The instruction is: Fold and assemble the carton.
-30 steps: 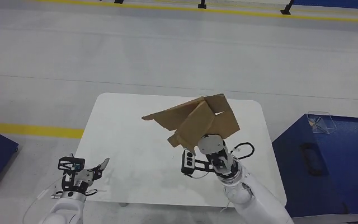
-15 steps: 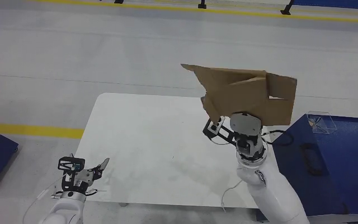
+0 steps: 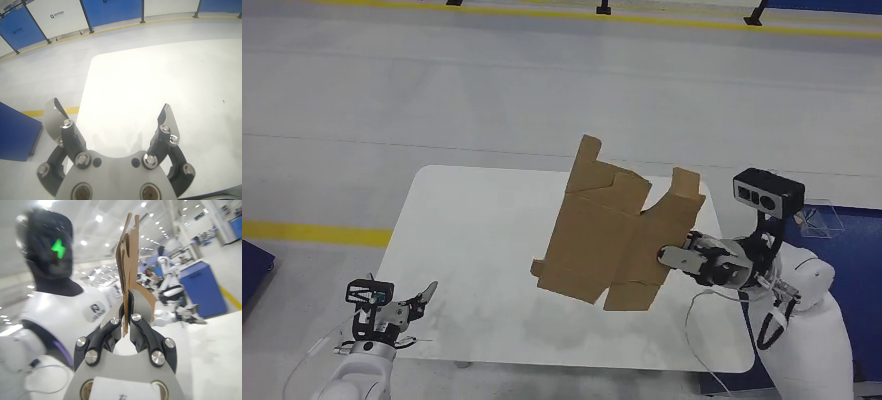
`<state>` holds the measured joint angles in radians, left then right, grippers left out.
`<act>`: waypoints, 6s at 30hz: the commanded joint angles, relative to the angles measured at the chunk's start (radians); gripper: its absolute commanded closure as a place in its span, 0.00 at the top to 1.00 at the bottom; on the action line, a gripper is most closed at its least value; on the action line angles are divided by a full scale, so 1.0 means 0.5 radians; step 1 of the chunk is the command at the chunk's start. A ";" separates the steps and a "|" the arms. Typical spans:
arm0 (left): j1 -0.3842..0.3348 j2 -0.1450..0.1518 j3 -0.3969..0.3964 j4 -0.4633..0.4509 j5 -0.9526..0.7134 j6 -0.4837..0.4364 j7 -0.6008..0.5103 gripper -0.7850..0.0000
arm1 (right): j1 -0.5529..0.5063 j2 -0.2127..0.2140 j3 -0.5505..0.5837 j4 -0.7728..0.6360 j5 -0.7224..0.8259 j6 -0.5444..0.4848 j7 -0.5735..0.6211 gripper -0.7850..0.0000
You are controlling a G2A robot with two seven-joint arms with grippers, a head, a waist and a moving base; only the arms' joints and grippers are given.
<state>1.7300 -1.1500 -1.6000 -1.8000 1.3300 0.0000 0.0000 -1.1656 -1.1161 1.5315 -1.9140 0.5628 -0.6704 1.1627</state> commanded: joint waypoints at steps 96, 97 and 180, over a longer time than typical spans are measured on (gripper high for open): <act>0.000 0.000 0.000 0.000 0.000 0.000 0.000 1.00 | -0.725 0.604 -0.204 -0.413 -1.442 -0.684 -1.692 0.00; 0.000 0.000 0.000 0.000 0.000 0.000 0.000 1.00 | -0.725 0.604 -0.204 -0.413 -1.442 -0.684 -1.692 0.00; -0.056 0.006 -0.286 -0.238 -1.938 -0.373 -1.224 1.00 | -0.667 0.509 -0.296 0.246 0.094 0.331 -0.252 0.00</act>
<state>1.7098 -1.1490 -1.7177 -1.9123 0.9229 -0.2032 -0.4745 -1.5066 -0.8598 1.3927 -1.8013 0.5917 -0.5088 1.0315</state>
